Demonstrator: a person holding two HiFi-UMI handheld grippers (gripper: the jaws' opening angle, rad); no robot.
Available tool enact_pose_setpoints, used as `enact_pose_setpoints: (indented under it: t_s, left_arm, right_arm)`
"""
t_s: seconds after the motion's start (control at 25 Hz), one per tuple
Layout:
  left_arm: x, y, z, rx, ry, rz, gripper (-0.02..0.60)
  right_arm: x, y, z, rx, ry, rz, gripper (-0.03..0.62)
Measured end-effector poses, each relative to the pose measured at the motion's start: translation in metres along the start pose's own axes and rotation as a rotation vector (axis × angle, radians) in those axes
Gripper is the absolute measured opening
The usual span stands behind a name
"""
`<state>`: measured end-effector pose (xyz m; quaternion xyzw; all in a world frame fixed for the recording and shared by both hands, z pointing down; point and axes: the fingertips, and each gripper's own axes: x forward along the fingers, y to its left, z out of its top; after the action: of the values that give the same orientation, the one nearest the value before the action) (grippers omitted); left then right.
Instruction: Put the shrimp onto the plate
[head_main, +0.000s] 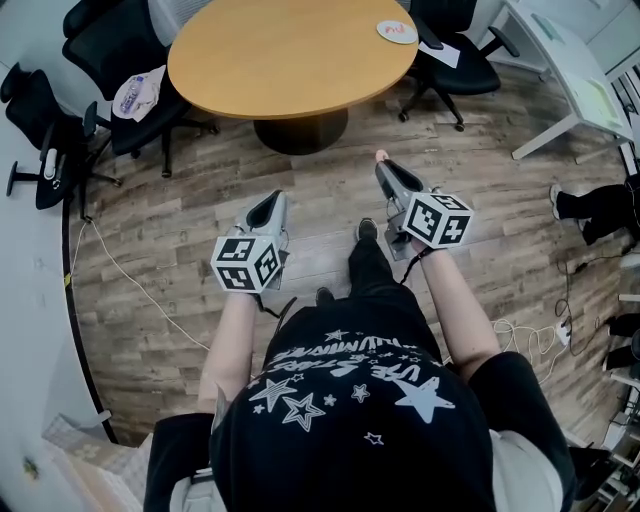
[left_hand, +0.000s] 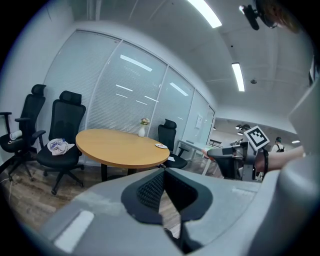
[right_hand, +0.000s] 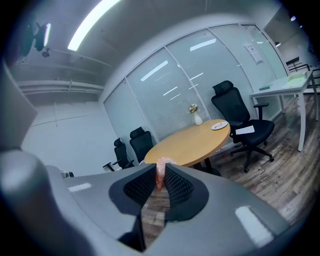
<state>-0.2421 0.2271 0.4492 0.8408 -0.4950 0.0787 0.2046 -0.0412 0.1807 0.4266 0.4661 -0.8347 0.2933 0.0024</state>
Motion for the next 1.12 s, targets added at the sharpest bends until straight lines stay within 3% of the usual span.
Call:
enact_pose_setpoints:
  t_s: [0.36, 1.12]
  left_arm:
    - [0.053, 0.01, 0.021, 0.007, 0.007, 0.044, 0.002]
    - [0.213, 0.042, 0.083, -0.013, 0.009, 0.117, 0.002]
  right_arm:
    - [0.043, -0.048, 0.03, 0.026, 0.01, 0.022, 0.057]
    - [0.169, -0.16, 0.118, 0.022, 0.076, 0.094, 0.057]
